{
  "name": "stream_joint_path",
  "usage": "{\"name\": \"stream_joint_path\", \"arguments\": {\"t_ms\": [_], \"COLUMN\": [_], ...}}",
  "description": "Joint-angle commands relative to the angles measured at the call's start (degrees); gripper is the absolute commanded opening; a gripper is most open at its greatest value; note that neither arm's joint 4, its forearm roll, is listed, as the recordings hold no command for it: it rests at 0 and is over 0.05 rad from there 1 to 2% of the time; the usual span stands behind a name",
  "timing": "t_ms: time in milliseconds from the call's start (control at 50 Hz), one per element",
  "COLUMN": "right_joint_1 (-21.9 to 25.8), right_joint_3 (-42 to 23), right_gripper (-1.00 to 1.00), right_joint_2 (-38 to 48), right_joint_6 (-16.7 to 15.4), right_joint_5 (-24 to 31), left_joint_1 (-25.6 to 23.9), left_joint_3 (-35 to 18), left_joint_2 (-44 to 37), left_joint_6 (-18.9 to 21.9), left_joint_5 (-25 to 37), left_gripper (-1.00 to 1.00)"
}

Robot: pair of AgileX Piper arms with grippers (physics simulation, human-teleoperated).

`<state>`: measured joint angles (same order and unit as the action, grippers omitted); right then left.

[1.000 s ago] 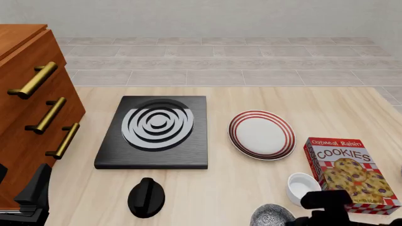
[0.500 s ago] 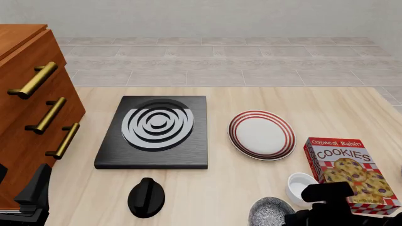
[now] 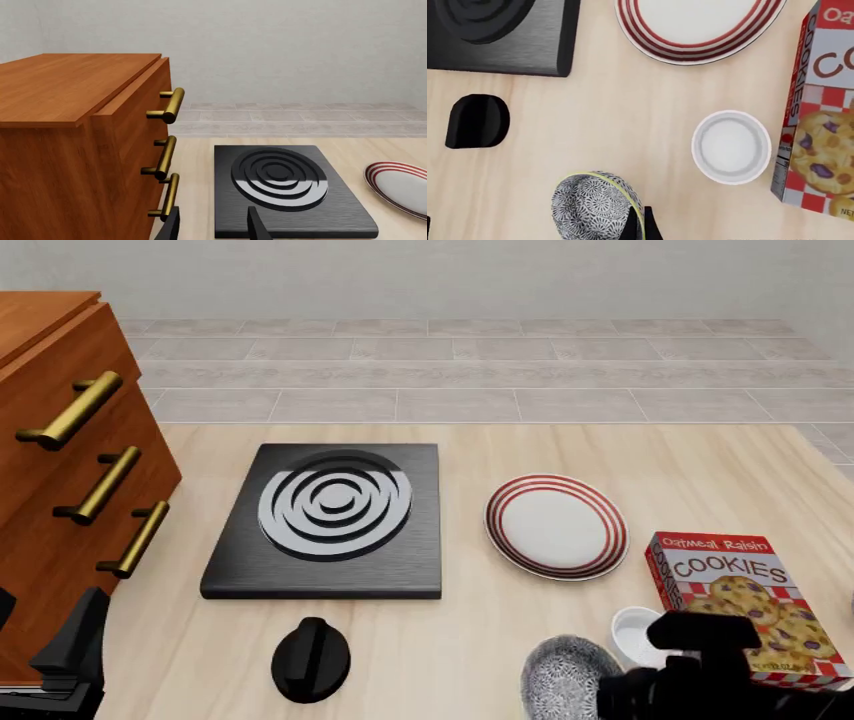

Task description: Pick the akita bowl next to the ramekin and place it on the plate.

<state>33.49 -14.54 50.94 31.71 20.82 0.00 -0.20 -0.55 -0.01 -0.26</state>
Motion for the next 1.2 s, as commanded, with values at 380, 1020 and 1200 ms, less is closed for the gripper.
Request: {"name": "stream_joint_path", "arguments": {"t_ms": [380,1020,1200], "right_joint_1": [-4.5,-11.1,-12.6], "right_joint_3": [-4.9,-12.6,-13.7], "right_gripper": [-1.00,-1.00,-1.00], "right_joint_2": [0.5,8.3,11.6], "right_joint_6": [5.2,1.3,0.4], "right_joint_5": [-0.9,-3.9,-6.2], "left_joint_1": [0.0,0.0,0.0], "left_joint_3": [0.0,0.0,0.0], "left_joint_2": [0.0,0.0,0.0], "left_joint_6": [0.0,0.0,0.0], "left_joint_5": [0.0,0.0,0.0], "left_gripper": [1.00,1.00,1.00]}}
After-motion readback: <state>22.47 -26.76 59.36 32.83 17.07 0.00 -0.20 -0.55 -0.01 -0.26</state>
